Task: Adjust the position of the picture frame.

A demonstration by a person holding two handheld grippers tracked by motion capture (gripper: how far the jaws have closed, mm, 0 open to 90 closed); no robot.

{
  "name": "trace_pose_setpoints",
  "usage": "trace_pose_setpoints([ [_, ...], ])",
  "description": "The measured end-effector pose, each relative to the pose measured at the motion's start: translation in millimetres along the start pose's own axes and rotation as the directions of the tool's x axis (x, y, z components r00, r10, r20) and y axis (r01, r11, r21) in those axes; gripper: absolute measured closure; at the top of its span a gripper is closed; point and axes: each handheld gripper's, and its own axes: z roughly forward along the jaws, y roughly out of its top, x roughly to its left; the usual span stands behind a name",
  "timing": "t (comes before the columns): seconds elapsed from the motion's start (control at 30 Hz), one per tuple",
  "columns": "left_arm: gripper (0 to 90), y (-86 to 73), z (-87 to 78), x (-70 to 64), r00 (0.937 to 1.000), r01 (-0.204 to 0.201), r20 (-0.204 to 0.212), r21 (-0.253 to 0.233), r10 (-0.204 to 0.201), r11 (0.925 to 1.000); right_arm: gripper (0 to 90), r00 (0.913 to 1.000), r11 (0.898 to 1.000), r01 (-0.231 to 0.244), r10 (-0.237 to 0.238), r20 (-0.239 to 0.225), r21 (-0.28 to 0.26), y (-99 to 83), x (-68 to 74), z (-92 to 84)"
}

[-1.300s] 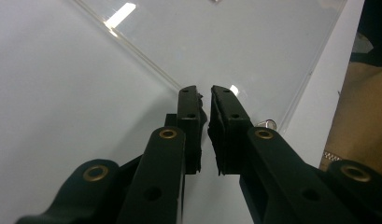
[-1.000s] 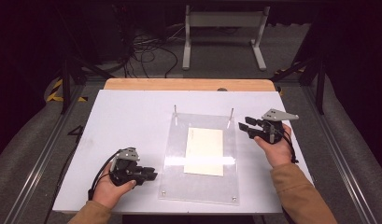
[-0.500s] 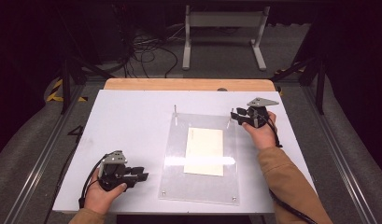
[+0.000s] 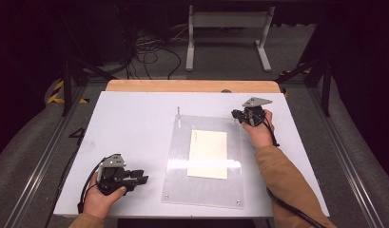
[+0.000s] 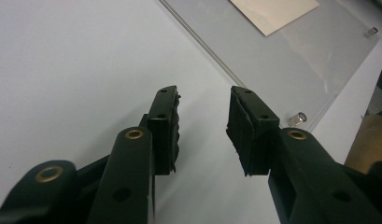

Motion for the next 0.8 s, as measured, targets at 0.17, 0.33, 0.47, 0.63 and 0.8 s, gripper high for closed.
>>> trace_pose_setpoints([
  [0.17, 63.2, 0.8, 2.2, -0.3, 1.0000, 0.008, 0.006, 0.004, -0.008, 1.0000, 85.0, 0.9991, 0.999, 0.043, -0.043, -0.005, -0.012, 5.2, 4.1, 0.1],
  [0.33, 63.2, 1.4, 3.1, 0.8, 1.0000, 0.003, 0.004, 0.011, -0.003, 0.9999, 85.1, 0.9965, 0.997, 0.077, -0.078, -0.032, -0.021, 12.7, 12.9, 5.8],
  [0.47, 63.2, 0.5, 4.3, 1.4, 0.9997, 0.022, 0.010, 0.014, -0.022, 0.9997, 85.1, 0.9929, 0.995, 0.100, -0.101, -0.063, -0.031, 17.7, 20.5, 10.4],
  [0.63, 63.2, 2.2, 5.3, 1.8, 0.9998, 0.015, 0.010, 0.011, -0.015, 0.9998, 85.0, 0.9873, 0.993, 0.117, -0.120, -0.105, -0.030, 18.7, 29.1, 14.5],
  [0.8, 63.2, 4.5, 5.2, 1.7, 0.9999, -0.006, 0.009, 0.012, 0.006, 0.9999, 85.0, 0.9881, 0.994, 0.104, -0.106, -0.111, -0.029, 16.8, 29.8, 16.5],
])
